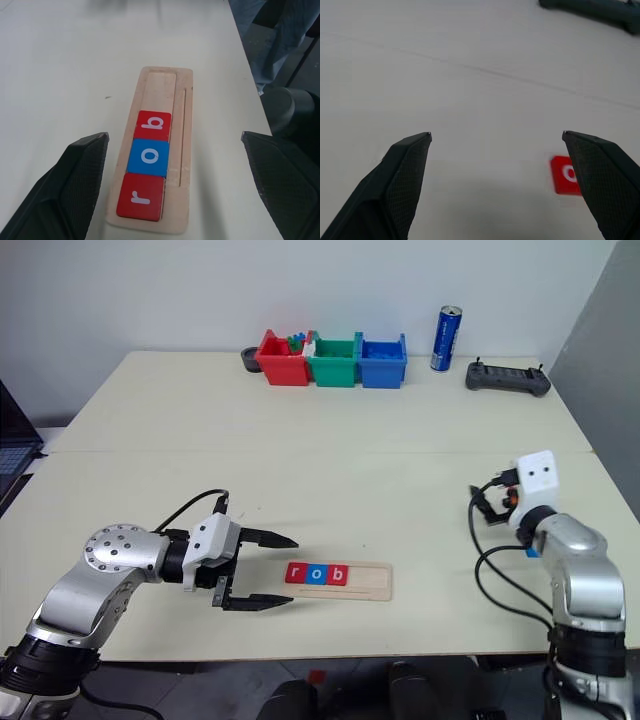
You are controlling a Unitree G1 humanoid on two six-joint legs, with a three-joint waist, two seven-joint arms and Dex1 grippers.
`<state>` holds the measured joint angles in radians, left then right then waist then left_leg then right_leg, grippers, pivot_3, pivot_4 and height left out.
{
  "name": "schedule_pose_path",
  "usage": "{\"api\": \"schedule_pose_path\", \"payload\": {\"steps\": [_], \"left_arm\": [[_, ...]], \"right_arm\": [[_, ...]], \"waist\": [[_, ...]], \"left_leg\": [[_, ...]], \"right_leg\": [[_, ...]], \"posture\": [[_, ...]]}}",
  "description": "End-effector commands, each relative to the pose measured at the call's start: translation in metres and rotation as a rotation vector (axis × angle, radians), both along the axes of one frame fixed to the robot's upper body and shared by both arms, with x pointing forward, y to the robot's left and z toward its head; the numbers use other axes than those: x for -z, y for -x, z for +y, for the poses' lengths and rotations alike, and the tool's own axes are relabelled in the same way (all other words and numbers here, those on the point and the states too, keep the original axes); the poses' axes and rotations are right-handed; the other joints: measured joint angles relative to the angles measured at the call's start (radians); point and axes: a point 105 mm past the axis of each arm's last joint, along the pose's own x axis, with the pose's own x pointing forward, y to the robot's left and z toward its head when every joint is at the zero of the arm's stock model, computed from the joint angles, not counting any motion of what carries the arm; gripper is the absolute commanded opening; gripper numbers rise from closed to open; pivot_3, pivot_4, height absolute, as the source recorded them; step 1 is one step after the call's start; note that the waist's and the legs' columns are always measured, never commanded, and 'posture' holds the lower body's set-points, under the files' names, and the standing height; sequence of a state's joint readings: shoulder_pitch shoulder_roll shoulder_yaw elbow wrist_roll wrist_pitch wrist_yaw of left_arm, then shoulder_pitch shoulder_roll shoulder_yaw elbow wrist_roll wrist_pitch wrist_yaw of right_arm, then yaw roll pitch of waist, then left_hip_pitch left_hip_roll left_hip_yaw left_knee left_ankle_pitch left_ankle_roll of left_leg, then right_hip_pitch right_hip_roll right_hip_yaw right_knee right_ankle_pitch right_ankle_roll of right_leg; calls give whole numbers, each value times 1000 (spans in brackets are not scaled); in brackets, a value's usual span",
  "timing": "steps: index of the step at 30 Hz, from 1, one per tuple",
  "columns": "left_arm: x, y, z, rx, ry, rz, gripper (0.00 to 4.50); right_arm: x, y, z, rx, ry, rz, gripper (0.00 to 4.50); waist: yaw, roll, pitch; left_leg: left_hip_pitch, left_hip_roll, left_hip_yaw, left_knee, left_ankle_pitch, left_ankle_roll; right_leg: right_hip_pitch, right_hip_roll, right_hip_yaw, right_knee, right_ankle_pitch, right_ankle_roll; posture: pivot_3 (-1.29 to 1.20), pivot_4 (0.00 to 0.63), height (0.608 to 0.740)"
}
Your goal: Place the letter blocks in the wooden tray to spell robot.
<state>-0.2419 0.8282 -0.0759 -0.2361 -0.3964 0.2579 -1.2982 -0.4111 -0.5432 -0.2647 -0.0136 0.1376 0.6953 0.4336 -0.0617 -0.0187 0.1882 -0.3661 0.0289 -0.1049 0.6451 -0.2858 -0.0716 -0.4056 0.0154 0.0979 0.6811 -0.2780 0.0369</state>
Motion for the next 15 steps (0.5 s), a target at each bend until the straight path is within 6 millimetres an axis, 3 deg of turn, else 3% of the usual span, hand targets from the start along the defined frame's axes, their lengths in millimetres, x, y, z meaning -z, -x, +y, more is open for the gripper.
{"api": "schedule_pose_path", "payload": {"steps": [1, 5, 9, 13, 15], "left_arm": [[-9, 3, -2, 20, 0, -42, 4500], [-9, 5, -1, 19, -6, -44, 4500], [-8, 5, 1, 13, -10, -42, 4500], [-5, 4, 6, 4, -15, -38, 4500], [-3, 4, 9, 0, -20, -37, 4500]], "right_arm": [[-7, -18, -26, 63, 27, -13, 4457], [1, -34, -46, 94, -7, 42, 4457], [22, -40, -60, 127, -55, 159, 4457], [36, -39, -59, 113, -114, 242, 4457], [44, -36, -60, 125, -143, 279, 4066]], "waist": [[-3, 0, 0], [-7, 0, 0], [-15, 0, 0], [-20, 0, 0], [-20, 0, 0]], "left_leg": [[0, 0, 0, 0, 0, 0], [0, 0, 0, 0, 0, 0], [0, 0, 0, 0, 0, 0], [0, 0, 0, 0, 0, 0], [0, 0, 0, 0, 0, 0]], "right_leg": [[0, 0, 0, 0, 0, 0], [0, 0, 0, 0, 0, 0], [0, 0, 0, 0, 0, 0], [0, 0, 0, 0, 0, 0], [1, 0, 0, 0, 0, 0]], "posture": [[0, 150, 740], [0, 150, 740], [0, 150, 740], [0, 150, 740], [0, 150, 740]]}}
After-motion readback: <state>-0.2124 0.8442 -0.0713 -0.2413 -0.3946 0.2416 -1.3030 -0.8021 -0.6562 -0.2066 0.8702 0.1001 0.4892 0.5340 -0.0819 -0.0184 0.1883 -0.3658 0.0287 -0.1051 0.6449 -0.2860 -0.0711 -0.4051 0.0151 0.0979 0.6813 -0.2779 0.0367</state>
